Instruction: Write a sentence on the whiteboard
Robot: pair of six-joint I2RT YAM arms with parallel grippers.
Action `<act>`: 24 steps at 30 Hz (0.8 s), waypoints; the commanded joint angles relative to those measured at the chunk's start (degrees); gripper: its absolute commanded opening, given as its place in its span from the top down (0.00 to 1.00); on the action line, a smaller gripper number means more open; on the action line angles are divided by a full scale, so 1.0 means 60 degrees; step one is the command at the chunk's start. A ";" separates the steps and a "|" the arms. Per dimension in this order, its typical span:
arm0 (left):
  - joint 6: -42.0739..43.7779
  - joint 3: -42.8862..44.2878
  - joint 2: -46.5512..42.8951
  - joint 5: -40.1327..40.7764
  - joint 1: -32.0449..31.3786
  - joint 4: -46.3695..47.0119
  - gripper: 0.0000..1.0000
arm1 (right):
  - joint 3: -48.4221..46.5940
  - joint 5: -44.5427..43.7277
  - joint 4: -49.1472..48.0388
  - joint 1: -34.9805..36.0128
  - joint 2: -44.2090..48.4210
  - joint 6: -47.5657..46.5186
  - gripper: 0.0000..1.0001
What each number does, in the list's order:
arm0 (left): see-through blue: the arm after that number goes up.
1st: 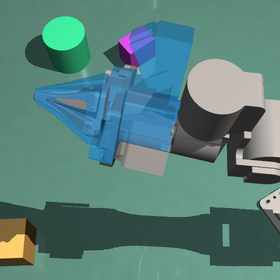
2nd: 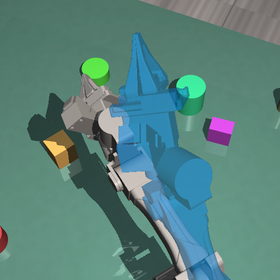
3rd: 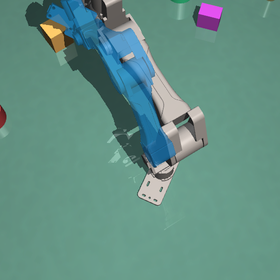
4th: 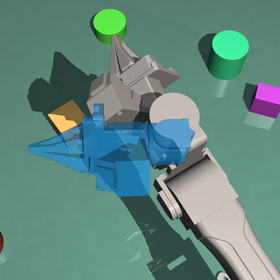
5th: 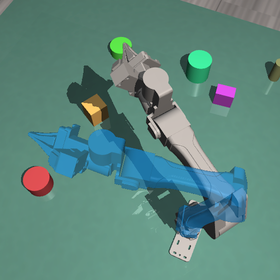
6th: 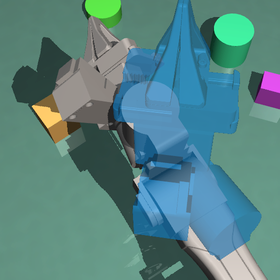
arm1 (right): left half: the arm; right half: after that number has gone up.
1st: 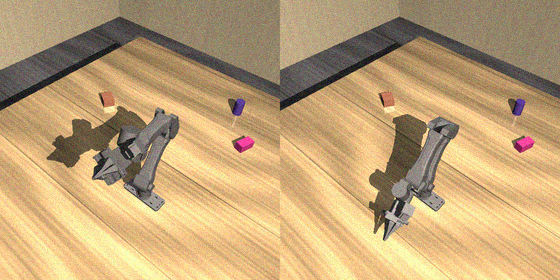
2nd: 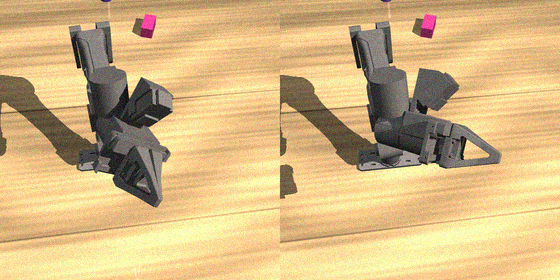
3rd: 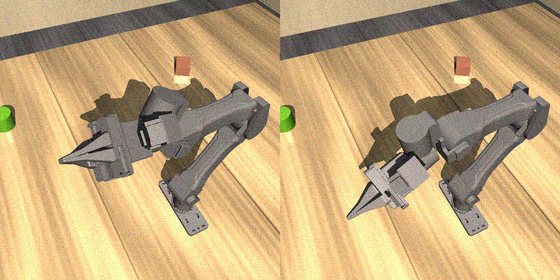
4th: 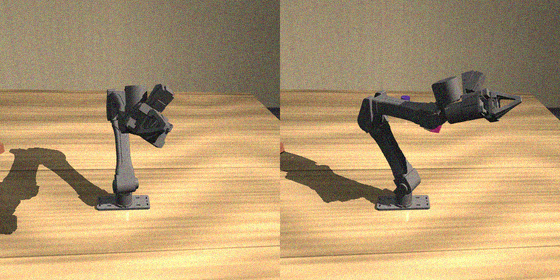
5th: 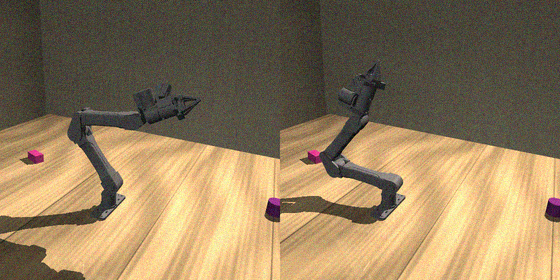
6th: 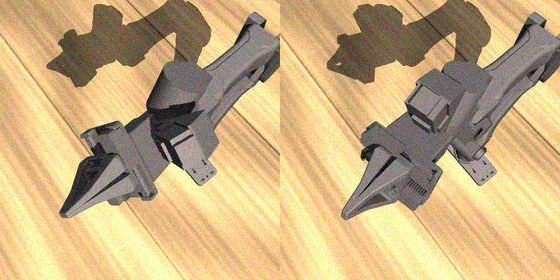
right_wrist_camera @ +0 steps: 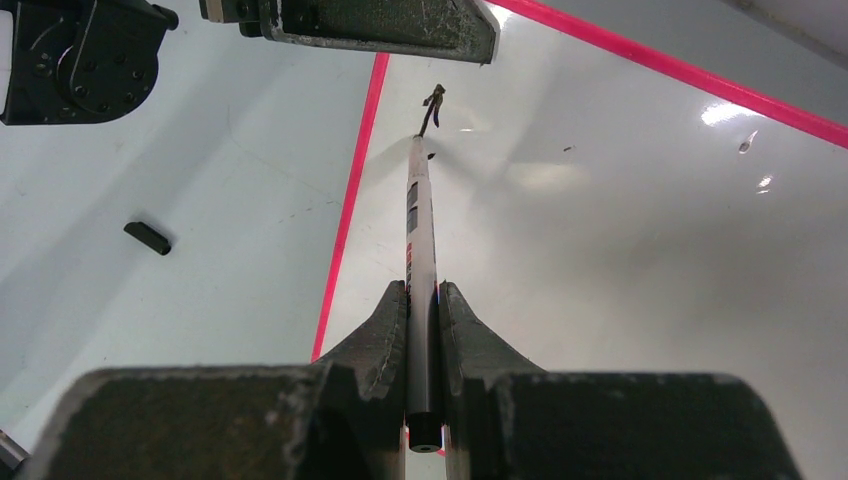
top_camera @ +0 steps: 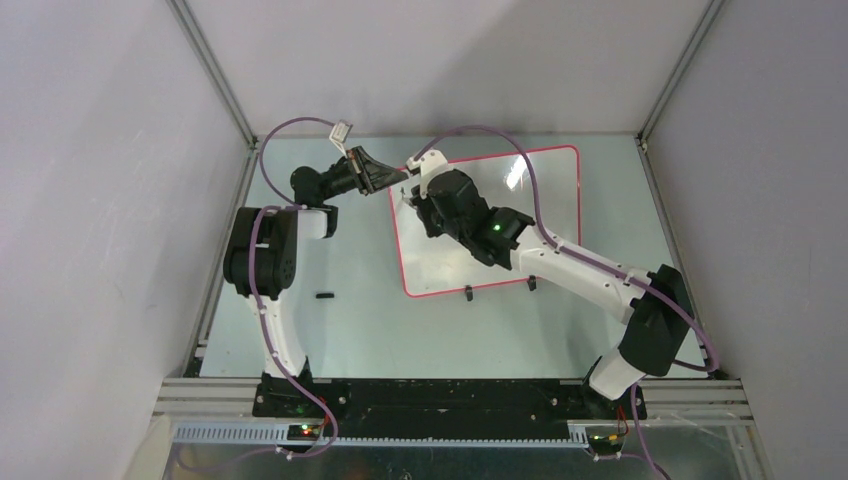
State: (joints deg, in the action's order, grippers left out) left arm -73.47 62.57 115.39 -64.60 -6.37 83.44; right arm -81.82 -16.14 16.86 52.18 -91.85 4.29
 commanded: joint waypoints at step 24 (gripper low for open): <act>0.0102 0.0060 -0.0668 -0.0222 -0.0244 0.0727 1.00 | 0.0244 0.0582 0.0068 -0.0110 0.1054 0.0310 1.00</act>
State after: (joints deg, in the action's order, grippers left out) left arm -73.47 62.59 115.24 -64.66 -6.39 83.50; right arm -79.50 -14.59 19.11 52.31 -89.52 4.95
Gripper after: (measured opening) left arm 0.045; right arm 0.149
